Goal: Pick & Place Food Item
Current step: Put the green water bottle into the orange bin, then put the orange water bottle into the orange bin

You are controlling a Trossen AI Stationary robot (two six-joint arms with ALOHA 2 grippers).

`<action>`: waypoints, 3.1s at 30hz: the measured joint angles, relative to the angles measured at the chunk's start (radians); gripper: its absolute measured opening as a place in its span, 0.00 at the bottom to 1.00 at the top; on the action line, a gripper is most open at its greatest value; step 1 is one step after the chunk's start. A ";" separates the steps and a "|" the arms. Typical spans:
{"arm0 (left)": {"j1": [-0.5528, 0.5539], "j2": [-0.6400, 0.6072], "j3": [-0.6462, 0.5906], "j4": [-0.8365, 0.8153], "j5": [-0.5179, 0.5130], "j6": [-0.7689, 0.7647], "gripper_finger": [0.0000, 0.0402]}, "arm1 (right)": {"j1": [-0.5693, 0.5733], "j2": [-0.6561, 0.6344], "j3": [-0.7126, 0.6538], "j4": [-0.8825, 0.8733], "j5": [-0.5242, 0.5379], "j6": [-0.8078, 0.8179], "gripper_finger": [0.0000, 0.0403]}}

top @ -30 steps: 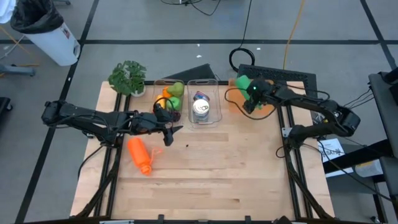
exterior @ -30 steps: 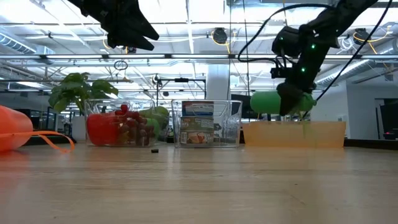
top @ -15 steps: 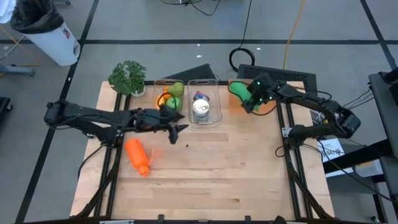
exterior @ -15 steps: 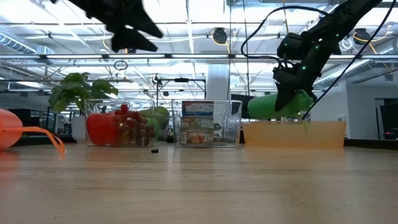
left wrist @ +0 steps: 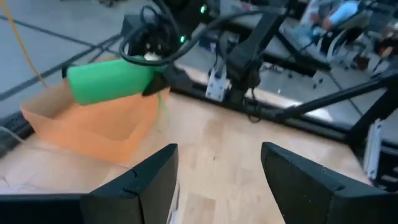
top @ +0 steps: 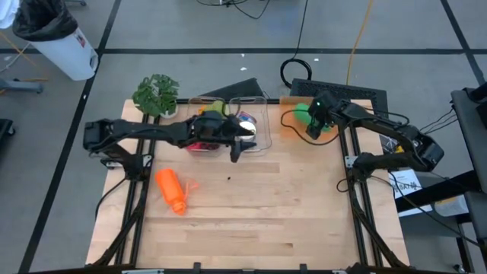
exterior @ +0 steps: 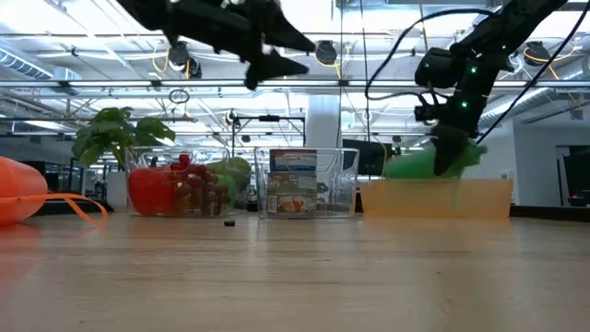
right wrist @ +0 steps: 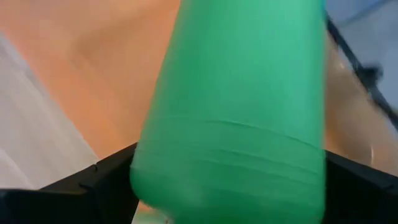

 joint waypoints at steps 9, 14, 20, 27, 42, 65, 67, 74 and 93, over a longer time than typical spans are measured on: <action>0.003 0.080 0.069 -0.047 0.000 0.035 0.61 | -0.047 -0.017 -0.001 -0.057 -0.015 0.256 0.93; 0.004 0.070 0.069 -0.067 -0.002 0.067 0.61 | -0.056 -0.037 -0.001 -0.004 -0.019 0.241 0.95; 0.018 -0.041 0.069 -0.297 -0.017 0.149 0.61 | -0.049 -0.133 -0.001 0.079 -0.194 0.265 0.93; -0.063 -0.272 0.070 -1.037 -0.014 -0.117 0.61 | 0.048 -0.279 -0.001 0.209 -0.432 0.363 0.93; -0.761 -0.387 -0.058 -1.767 -0.219 -1.700 0.61 | 0.522 -0.326 -0.001 0.431 -0.460 0.341 0.92; -0.795 -0.268 -0.256 -1.002 -0.516 -1.555 0.61 | 0.721 -0.329 -0.001 0.611 -0.461 0.293 0.91; -0.775 -0.268 -0.256 -0.912 -0.581 -1.447 0.61 | 0.731 -0.330 -0.001 0.612 -0.462 0.283 0.91; -0.634 -0.268 -0.256 -0.585 -0.611 -0.993 0.61 | 0.816 -0.329 -0.001 0.609 -0.464 0.251 0.91; -0.532 -0.279 -0.254 -0.518 -0.367 -0.688 0.61 | 1.051 0.330 0.140 0.864 -0.065 0.042 0.91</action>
